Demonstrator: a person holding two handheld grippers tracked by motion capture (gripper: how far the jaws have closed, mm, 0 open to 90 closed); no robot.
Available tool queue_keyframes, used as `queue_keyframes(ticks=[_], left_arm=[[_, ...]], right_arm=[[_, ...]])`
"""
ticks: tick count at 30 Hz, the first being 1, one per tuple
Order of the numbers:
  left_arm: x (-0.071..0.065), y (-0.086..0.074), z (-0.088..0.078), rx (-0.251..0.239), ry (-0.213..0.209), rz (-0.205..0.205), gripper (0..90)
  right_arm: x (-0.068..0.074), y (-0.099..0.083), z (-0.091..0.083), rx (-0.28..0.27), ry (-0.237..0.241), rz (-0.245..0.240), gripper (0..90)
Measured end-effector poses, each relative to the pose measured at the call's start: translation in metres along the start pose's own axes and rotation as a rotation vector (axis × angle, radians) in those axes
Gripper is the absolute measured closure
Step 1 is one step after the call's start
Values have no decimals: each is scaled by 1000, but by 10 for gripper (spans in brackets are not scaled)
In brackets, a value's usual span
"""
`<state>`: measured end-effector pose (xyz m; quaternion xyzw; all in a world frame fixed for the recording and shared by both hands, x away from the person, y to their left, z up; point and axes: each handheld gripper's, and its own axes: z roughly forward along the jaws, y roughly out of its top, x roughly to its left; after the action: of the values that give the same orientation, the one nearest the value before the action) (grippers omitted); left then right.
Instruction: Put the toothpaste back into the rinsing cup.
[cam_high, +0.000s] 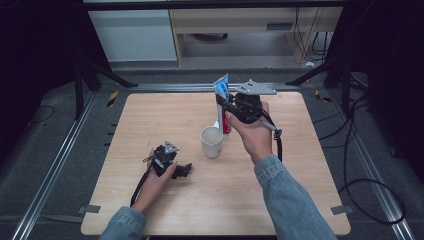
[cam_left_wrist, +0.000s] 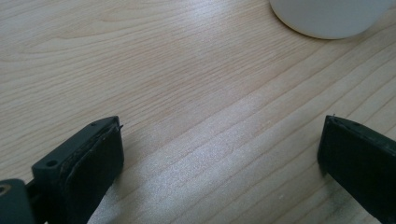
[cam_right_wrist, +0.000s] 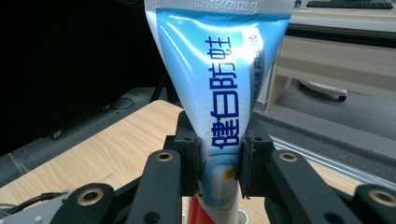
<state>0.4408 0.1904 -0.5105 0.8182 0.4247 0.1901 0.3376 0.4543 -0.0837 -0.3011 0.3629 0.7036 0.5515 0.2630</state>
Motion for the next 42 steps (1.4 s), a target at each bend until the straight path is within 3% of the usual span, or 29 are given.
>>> queue_keyframes(ticks=[30,36,42], left_arm=[[0,0,0,0,0,1,0],[0,0,0,0,0,0,0],[0,0,0,-1,-1,0,0]], right_arm=[[11,-1,20,-61,14,0,729],[13,-7,24,-81,20,-1,729],[13,-22,31,-92,24,36,729]])
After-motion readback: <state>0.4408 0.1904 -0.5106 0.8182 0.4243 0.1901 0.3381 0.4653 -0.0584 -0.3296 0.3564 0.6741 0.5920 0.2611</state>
